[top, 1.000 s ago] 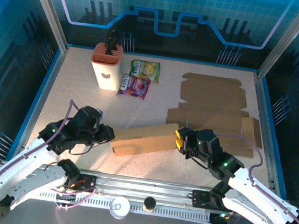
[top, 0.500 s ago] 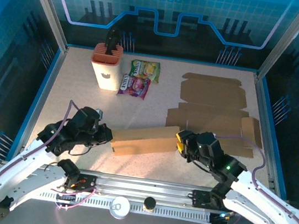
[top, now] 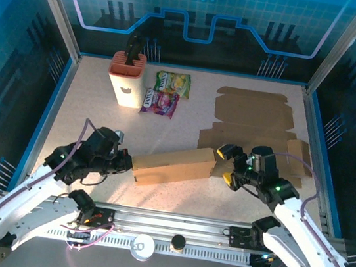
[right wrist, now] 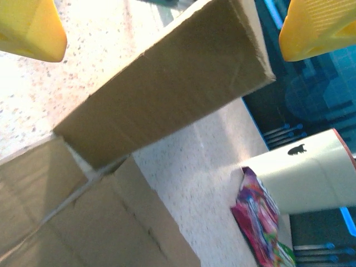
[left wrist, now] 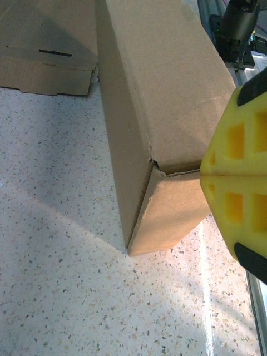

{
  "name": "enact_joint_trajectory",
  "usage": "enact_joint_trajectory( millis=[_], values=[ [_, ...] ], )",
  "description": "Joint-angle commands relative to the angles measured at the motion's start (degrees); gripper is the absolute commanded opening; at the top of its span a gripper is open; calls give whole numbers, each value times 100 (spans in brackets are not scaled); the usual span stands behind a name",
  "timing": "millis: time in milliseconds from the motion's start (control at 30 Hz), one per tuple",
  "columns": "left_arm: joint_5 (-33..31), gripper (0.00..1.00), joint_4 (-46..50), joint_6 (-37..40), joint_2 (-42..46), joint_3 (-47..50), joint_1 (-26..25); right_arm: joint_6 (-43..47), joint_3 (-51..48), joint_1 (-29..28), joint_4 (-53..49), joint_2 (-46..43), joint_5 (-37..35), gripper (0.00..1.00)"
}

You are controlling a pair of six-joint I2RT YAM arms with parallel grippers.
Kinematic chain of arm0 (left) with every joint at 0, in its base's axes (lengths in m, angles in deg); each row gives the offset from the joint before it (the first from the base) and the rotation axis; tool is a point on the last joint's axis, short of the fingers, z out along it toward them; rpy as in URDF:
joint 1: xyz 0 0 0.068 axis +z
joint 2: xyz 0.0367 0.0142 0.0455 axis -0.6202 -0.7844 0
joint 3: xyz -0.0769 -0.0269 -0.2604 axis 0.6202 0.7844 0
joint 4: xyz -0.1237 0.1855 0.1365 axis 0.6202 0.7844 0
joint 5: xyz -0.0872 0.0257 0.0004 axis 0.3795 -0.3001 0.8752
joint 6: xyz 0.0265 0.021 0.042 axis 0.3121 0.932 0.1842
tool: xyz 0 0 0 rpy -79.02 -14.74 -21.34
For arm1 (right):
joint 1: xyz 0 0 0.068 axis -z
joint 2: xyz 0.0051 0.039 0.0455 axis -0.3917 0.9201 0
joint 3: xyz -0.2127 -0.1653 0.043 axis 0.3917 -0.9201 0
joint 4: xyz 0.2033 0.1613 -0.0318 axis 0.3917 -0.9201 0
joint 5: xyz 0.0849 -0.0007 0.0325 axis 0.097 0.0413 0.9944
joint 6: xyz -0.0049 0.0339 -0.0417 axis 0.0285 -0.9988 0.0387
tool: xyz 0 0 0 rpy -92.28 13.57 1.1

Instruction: Fold the paper box

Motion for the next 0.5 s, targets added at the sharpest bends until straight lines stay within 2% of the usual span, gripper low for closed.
enact_joint_trajectory(
  millis=[0, 167, 333, 467],
  values=[
    [-121, 4, 449, 145, -84, -104, -101, -599, -168, 69, 976, 267, 1110, 99],
    [-191, 4, 437, 144, -167, -145, -197, -1284, -219, 57, 1283, 379, 1014, 100],
    [-202, 3, 375, 150, -233, -156, -234, -1410, -23, 55, 1125, 430, 817, 100],
    [-268, 3, 397, 180, -304, -219, -264, -1649, 10, 71, 1316, 877, 1004, 100]
  ],
)
